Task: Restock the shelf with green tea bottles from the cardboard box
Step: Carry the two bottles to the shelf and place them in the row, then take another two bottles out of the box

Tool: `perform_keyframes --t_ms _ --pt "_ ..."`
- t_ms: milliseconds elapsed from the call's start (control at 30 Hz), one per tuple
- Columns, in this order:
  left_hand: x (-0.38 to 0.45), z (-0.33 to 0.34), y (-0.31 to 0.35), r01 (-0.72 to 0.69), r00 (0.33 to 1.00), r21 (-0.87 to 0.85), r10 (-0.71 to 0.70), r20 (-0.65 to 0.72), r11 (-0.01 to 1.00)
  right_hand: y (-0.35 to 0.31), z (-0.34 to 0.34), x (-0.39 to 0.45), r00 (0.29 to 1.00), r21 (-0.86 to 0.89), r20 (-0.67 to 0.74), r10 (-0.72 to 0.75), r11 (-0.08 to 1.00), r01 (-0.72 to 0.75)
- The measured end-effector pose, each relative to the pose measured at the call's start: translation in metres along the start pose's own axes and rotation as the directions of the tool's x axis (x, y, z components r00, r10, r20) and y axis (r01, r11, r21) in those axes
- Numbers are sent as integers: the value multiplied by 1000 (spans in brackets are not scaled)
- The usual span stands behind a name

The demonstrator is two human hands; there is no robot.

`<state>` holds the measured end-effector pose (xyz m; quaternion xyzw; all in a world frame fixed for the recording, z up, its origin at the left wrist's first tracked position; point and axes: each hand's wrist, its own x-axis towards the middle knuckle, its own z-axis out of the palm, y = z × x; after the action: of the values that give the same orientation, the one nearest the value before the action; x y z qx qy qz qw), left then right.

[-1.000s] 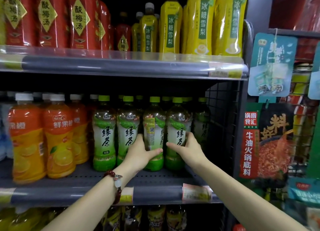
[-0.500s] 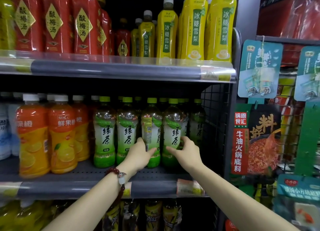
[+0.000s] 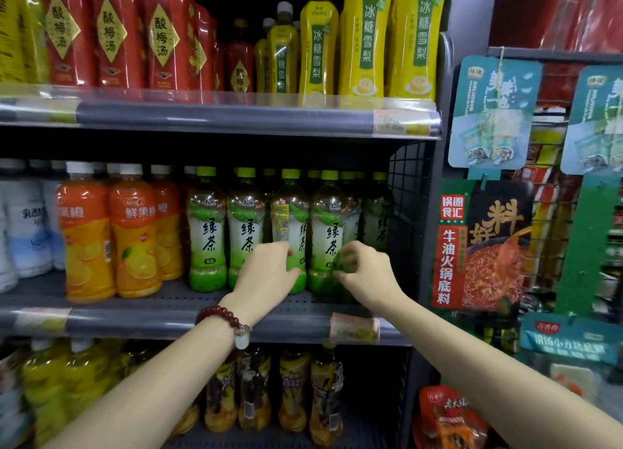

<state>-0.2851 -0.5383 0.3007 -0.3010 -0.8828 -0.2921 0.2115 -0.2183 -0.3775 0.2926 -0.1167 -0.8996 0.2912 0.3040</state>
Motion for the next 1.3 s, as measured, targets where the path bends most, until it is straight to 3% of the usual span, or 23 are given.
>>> perform_keyframes --t_ms 433,667,933,1300 --pt "-18 20 63 -264 959 -135 275 66 955 20 -72 -43 998 -191 -26 -50 981 45" --pt "-30 58 109 -415 882 -233 452 136 879 48 -111 -87 987 -331 -124 102 933 -138" --pt "-57 105 183 -501 770 -387 603 210 774 104 -169 -145 926 -408 -211 314 832 -376" --pt "-88 196 327 -520 697 -451 665 268 726 220 -263 -199 856 -417 -305 419 749 -515"
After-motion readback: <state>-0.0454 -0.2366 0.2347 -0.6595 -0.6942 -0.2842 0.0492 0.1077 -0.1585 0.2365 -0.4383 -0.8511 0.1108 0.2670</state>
